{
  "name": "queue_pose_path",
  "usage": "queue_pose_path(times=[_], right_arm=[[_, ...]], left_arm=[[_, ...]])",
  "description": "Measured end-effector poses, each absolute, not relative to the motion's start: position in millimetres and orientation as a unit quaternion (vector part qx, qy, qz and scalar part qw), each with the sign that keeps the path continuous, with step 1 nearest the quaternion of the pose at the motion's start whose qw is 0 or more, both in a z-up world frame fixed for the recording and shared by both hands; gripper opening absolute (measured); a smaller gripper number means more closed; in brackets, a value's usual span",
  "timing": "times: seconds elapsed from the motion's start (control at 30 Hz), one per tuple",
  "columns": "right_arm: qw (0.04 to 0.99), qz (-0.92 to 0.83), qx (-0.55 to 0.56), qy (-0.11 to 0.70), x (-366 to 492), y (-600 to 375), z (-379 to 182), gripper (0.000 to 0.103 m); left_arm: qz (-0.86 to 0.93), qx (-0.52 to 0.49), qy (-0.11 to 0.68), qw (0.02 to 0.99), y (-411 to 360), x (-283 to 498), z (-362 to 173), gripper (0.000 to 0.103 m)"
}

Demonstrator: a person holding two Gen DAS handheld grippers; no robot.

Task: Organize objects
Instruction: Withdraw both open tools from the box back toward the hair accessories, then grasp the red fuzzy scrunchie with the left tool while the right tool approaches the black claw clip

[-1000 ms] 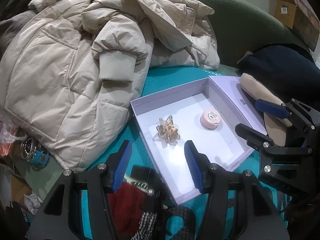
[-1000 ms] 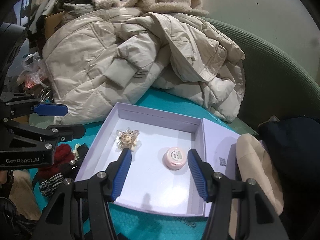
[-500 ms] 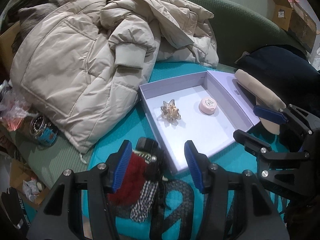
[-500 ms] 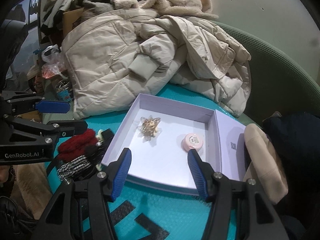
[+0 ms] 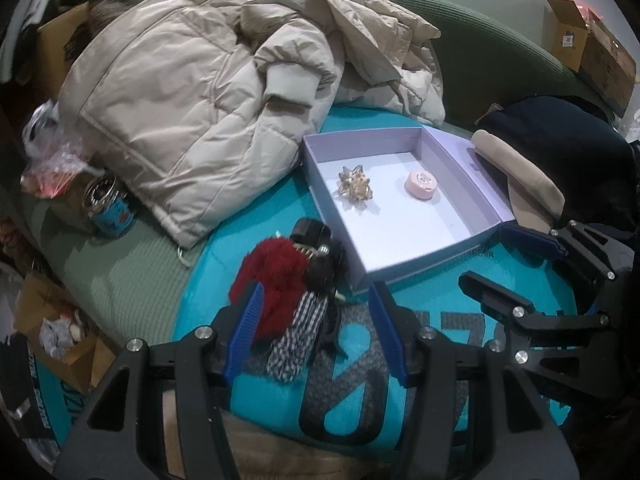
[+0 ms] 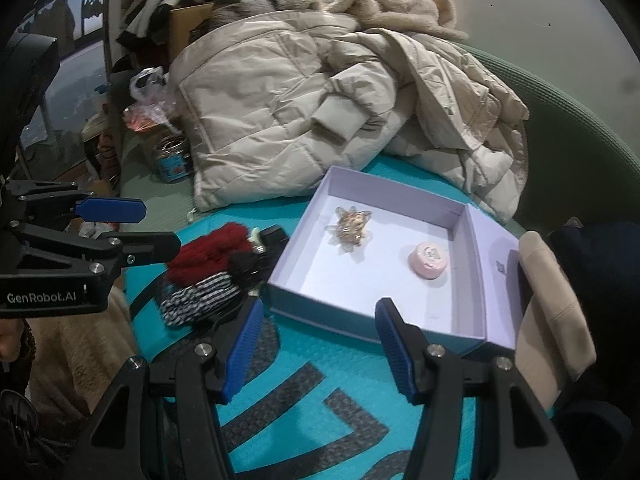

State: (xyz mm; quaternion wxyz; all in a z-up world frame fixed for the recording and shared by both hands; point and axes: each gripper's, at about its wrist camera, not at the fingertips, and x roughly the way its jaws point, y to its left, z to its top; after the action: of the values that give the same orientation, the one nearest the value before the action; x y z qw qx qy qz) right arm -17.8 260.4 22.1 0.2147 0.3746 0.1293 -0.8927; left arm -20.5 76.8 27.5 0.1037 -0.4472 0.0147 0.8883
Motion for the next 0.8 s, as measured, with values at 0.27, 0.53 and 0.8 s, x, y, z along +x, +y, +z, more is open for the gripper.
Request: queue_pose_path(times=[0.27,0.53,0.8], right_arm=[[0.25,-0.879,0.384,0.13,2,245,5,0.059],[0.273,-0.865,0.4,0.129,6,235,-14,0.059],[0.288,-0.851,0.421,0.128,0,222,-31,0.059]], left_arm=[[0.886,-0.457,0.008,0.081,59,7,12,0.053],[0.876,-0.474,-0.03,0.083,39,16,-6,0.053],[0.864,-0.493,-0.057,0.083,22,15,-31,0.053]])
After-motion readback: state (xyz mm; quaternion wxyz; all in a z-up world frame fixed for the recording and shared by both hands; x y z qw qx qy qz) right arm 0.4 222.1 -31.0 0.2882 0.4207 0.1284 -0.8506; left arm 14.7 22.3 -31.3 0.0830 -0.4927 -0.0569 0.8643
